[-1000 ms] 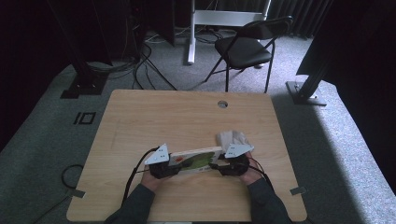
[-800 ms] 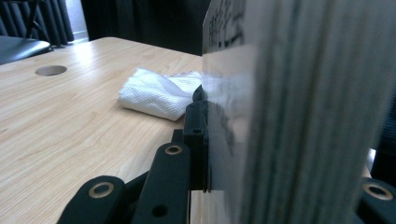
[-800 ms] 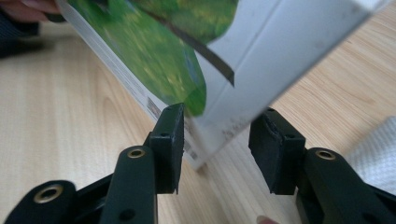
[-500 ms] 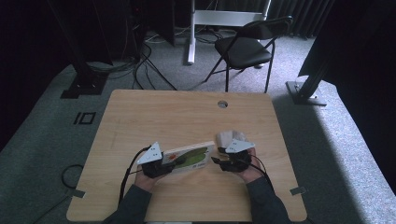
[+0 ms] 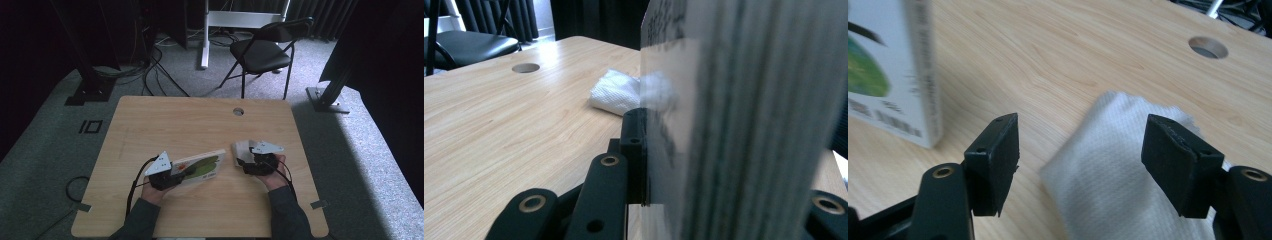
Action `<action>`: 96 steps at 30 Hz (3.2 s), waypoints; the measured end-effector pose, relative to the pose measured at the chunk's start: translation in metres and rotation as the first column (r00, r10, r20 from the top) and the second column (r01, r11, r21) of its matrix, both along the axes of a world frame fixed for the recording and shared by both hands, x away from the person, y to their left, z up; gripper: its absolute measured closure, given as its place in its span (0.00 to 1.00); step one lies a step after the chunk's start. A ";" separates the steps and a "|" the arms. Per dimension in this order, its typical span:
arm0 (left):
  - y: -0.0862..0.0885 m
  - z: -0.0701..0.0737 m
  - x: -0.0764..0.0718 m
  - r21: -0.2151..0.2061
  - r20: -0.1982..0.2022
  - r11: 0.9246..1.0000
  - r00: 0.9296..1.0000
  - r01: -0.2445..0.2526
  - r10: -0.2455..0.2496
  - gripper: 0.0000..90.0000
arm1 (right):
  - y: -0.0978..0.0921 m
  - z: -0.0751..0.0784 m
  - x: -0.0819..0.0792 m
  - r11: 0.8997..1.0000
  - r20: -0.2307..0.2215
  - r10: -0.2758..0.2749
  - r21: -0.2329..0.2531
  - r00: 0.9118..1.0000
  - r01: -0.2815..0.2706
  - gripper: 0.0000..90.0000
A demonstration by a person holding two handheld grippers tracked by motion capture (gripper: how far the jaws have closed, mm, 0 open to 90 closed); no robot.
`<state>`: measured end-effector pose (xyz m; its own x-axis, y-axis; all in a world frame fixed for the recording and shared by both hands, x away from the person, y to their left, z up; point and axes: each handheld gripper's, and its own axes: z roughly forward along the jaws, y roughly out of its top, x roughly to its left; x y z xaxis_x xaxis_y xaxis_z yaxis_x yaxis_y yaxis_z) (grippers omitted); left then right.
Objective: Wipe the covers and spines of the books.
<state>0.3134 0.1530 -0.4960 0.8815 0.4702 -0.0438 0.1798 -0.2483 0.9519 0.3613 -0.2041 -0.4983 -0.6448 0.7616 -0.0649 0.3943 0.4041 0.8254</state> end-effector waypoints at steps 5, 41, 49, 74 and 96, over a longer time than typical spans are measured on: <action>0.000 -0.001 0.000 0.003 -0.005 1.000 1.000 -0.005 0.005 0.87 | 0.000 -0.013 0.011 0.996 -0.031 -0.062 -0.059 0.998 0.060 0.35; 0.000 -0.002 -0.002 0.025 0.000 0.999 1.000 -0.028 0.028 0.87 | -0.006 -0.011 0.008 0.997 -0.073 -0.070 -0.017 0.995 0.069 0.94; -0.001 -0.002 -0.002 0.033 0.004 0.999 1.000 -0.030 0.030 0.87 | -0.002 0.005 0.001 0.999 -0.049 -0.026 0.037 0.998 0.028 0.94; -0.001 -0.001 -0.003 0.043 0.021 0.998 0.999 -0.042 0.041 0.87 | 0.014 0.045 -0.024 0.994 0.058 0.071 0.078 0.996 -0.075 0.94; -0.006 0.000 -0.005 0.055 0.032 0.998 0.999 -0.044 0.042 0.87 | 0.026 0.063 -0.035 0.987 0.105 0.126 0.082 0.986 -0.135 0.94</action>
<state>0.3082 0.1466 -0.4964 0.8609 0.5087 0.0103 0.1624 -0.2939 0.9419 0.3262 -0.1777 -0.4353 -0.7326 0.6771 -0.0697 0.2573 0.3703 0.8926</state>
